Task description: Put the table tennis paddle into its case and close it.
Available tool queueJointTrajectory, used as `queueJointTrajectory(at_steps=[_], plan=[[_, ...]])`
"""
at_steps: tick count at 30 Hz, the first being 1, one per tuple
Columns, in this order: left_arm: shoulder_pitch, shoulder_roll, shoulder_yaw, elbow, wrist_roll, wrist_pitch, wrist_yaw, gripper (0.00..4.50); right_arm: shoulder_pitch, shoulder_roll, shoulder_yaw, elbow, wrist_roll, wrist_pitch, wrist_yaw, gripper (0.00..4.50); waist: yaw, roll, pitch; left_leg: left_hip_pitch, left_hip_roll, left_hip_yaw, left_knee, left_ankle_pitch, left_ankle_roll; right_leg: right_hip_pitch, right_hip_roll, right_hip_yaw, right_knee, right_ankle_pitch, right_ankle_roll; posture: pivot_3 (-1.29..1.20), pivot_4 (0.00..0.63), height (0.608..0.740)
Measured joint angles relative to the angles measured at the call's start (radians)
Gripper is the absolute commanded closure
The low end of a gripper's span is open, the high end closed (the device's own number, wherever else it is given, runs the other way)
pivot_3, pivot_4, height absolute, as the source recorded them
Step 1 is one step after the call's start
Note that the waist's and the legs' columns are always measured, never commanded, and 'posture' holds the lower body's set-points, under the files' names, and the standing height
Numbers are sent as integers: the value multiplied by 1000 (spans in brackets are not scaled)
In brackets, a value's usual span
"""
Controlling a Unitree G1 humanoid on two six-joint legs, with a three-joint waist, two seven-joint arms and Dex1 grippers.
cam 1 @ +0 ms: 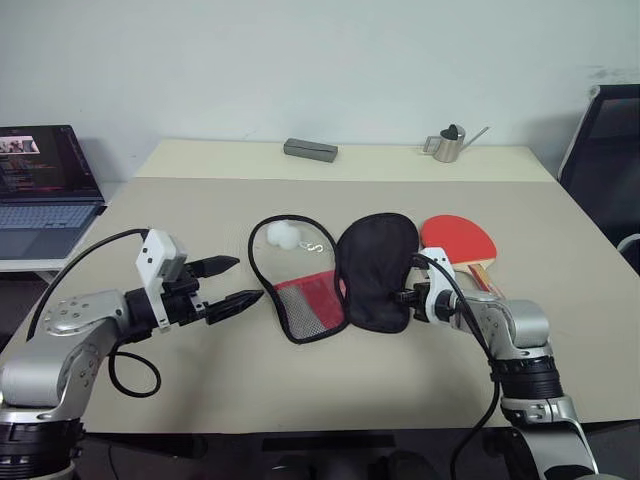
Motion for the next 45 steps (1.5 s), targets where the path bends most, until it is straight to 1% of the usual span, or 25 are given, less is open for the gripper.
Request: queueJointTrajectory(at_steps=[5, 17, 29, 30, 31, 35, 38, 39, 42, 43, 45], plan=[[-17, 0, -19, 0, 0, 0, -1, 0, 1, 14, -3, -21, 1, 20, -29, 4463, 0, 0, 0, 0, 0, 0, 0, 0, 0, 0, 0, 0, 0, 0, 0, 0, 150, 740], [-7, 3, -20, -16, -7, -1, -24, 0, 24, 65, -52, -80, 1, 84, -120, 4463, 2, 0, 0, 0, 0, 0, 0, 0, 0, 0, 1, 0, 0, 0, -1, 0, 150, 740], [-6, 7, -31, -17, 2, -6, -50, 0, 44, 88, -81, -143, 12, 152, -162, 4463, 5, 0, -1, 0, 0, 0, 0, 0, 0, 0, 1, -1, 0, -1, -2, 0, 150, 740], [-6, 7, -31, -17, 3, -6, -51, 0, 45, 91, -83, -145, 12, 152, -164, 4060, 5, 0, -1, 0, 0, 0, 0, 0, 0, 0, 1, -1, 0, -1, -2, 0, 150, 740], [-6, 7, -31, -17, 5, -6, -52, 0, 47, 96, -86, -147, 13, 152, -164, 3864, 5, 0, -1, 0, 0, 0, 0, 0, 0, 0, 1, -1, 0, -1, -2, 0, 150, 740], [-6, 7, -31, -16, 9, -7, -58, 0, 47, 111, -86, -150, 20, 134, -165, 2650, 5, 0, -1, 0, 1, 0, 0, 0, 0, 1, 1, 0, 0, -1, -2, 0, 150, 740], [-6, 7, -31, -16, 14, -7, -59, 0, 53, 101, -82, -150, 20, 97, -160, 1700, 7, 0, -1, 0, 0, 0, 0, 0, 0, 1, 1, 0, 0, -3, -5, 0, 150, 740], [-6, 7, -31, -16, 15, -8, -60, 0, 57, 82, -76, -151, 21, 81, -149, 1364, 7, 0, -1, 0, 0, 0, 0, 0, 0, 1, 1, 0, 0, -3, -5, 0, 150, 740], [4, 8, -31, -16, 18, -9, -59, 0, 79, -33, -66, -178, 25, 9, -71, 413, 7, 2, 0, -2, 0, 0, 1, 0, 0, 0, 1, 0, 0, -3, -4, 0, 150, 740], [7, 7, -31, -16, 19, -9, -59, 0, 81, -62, -66, -188, 29, -11, -50, 31, 5, 1, 0, -1, 0, 1, 1, 0, 0, 0, 1, 0, 0, -1, -2, 0, 150, 740], [12, 7, -31, -16, 21, -11, -59, 0, 83, -126, -60, -193, 32, -63, 7, 31, 3, 1, 0, -1, 2, 0, 0, 0, 0, 0, 2, -1, 0, -2, -2, 0, 150, 740]])
